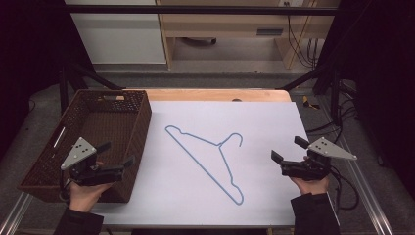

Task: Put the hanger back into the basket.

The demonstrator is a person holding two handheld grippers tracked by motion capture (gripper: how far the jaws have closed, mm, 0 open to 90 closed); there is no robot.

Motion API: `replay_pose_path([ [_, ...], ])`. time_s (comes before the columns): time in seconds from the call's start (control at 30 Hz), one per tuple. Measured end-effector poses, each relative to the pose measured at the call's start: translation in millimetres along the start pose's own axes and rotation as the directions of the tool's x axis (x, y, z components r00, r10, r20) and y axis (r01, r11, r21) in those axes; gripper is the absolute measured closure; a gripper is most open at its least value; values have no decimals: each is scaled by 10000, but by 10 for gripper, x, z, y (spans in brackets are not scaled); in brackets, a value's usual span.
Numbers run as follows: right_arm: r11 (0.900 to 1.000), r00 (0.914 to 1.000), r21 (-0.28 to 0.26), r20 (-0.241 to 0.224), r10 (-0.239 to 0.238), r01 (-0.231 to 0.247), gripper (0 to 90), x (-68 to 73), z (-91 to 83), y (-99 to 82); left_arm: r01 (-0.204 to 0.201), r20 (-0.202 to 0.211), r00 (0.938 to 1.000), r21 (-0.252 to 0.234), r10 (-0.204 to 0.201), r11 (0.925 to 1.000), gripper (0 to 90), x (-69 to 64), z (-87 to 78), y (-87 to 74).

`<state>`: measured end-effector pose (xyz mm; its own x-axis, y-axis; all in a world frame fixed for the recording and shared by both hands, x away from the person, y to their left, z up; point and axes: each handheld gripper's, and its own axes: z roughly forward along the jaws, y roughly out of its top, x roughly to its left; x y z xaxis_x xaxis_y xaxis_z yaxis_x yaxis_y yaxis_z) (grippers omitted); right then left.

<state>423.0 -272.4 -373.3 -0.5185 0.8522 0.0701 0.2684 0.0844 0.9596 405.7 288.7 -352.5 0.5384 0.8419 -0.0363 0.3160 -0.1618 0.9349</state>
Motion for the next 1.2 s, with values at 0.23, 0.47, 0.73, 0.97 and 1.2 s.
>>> replay_pose_path([
  [0.23,9999,10000,99,68,-40,40,30,13,2,11,26,-25,10000,4,-26,10000,53,-1,3,-8],
  [0.47,9990,9997,362,27,-260,259,41,88,53,35,-24,37,10000,27,24,10000,53,-18,17,-1],
  [0.73,9923,9984,1124,-300,-489,519,58,266,260,22,-86,48,10000,114,85,9999,54,-22,23,3],
  [0.97,9807,9946,1793,-807,-646,782,82,426,453,27,-164,62,9998,169,163,9997,56,-44,38,7],
  [1.2,9573,9905,2641,-994,-946,1179,98,598,756,16,-207,111,9997,227,205,9995,57,-65,54,3],
])
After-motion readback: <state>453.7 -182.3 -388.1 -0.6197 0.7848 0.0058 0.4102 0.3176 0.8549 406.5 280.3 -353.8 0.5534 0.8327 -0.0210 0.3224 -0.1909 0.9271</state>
